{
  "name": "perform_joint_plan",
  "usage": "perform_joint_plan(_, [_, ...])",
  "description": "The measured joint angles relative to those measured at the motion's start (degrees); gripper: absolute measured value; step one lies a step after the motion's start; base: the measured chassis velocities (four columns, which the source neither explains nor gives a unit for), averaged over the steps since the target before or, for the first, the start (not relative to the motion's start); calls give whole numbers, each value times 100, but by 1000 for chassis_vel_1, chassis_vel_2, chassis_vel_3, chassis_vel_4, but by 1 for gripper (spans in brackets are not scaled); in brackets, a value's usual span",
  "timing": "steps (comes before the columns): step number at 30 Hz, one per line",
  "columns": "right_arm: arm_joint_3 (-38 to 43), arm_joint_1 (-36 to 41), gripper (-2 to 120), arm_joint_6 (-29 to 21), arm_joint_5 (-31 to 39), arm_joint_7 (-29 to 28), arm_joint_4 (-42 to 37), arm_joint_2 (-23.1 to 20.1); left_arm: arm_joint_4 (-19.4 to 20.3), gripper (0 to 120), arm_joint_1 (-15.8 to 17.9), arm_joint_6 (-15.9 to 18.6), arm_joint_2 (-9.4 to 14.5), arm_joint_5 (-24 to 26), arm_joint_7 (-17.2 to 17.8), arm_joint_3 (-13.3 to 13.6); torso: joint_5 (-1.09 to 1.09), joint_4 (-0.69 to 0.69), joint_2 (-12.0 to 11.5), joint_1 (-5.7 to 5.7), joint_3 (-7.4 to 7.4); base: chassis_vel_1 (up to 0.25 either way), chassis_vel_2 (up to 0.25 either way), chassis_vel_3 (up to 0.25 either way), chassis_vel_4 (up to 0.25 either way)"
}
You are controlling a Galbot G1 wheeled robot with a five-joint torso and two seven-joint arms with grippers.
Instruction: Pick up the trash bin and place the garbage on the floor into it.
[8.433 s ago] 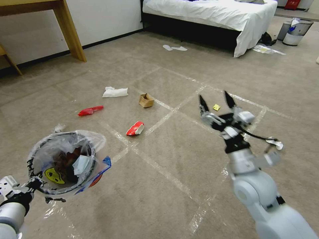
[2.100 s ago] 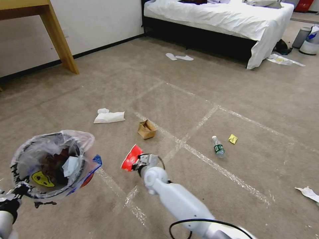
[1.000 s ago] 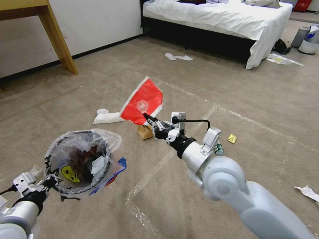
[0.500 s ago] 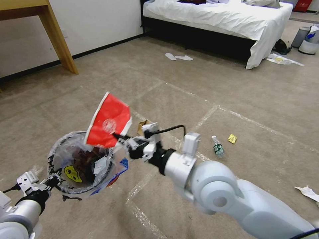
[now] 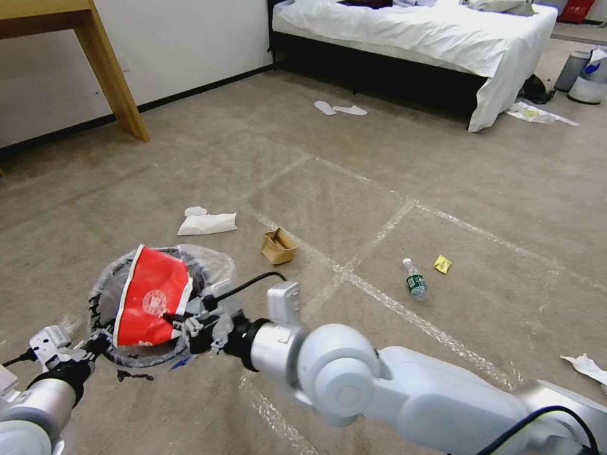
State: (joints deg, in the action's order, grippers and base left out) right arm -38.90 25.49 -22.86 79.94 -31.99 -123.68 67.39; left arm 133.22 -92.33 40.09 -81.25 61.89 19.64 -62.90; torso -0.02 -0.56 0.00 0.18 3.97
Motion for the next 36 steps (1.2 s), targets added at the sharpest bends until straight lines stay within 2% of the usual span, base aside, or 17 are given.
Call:
perform_joint_plan(7, [-359,-228,0,-1,-190,49,581,405,17,1,2,1,19,43,11,-19,1,1,0,0,0,0,0,0,0])
perform_joint_plan(21, [-519,-547,0,115,-536,225,1486,731,-12,1,5,0,13,44,-20,-18,1,1,0,0,0,0,0,0,0])
perform_joint_plan(36, [-546,-706,0,166,-657,323,1838,865,-30,1,-6,-14,-9,33,-36,-36,1,1,0,0,0,0,0,0,0])
